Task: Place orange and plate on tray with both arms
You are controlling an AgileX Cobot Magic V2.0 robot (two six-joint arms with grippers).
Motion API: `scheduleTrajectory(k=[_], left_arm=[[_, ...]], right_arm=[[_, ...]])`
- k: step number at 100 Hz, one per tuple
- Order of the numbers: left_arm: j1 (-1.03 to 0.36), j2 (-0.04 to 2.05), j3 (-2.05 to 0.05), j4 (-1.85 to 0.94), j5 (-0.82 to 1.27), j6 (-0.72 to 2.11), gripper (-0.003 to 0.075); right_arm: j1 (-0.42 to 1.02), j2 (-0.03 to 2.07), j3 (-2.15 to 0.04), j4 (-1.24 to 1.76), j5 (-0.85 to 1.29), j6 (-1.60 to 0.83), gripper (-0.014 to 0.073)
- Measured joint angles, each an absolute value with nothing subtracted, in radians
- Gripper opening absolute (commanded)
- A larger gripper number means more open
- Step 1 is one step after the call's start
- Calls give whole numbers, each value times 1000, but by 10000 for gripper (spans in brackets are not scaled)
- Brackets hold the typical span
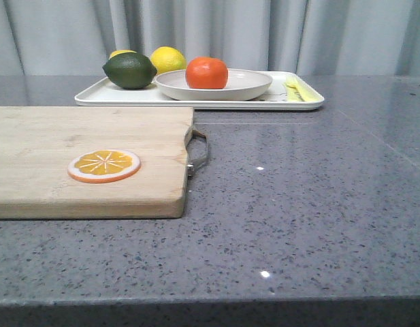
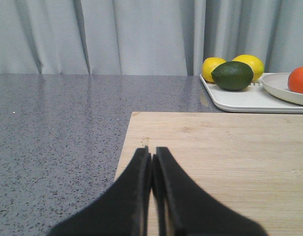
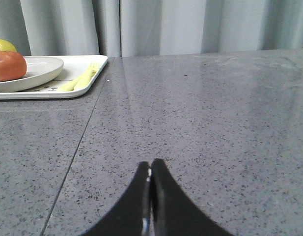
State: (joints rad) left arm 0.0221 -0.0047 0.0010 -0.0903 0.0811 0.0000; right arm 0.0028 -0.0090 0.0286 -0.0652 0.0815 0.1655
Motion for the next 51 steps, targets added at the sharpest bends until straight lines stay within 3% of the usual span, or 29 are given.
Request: scheduleTrajectory(k=[51], left_arm=[[22, -5, 1, -90, 81, 0, -20]], right_arm=[[3, -9, 29, -63, 83, 161, -67]])
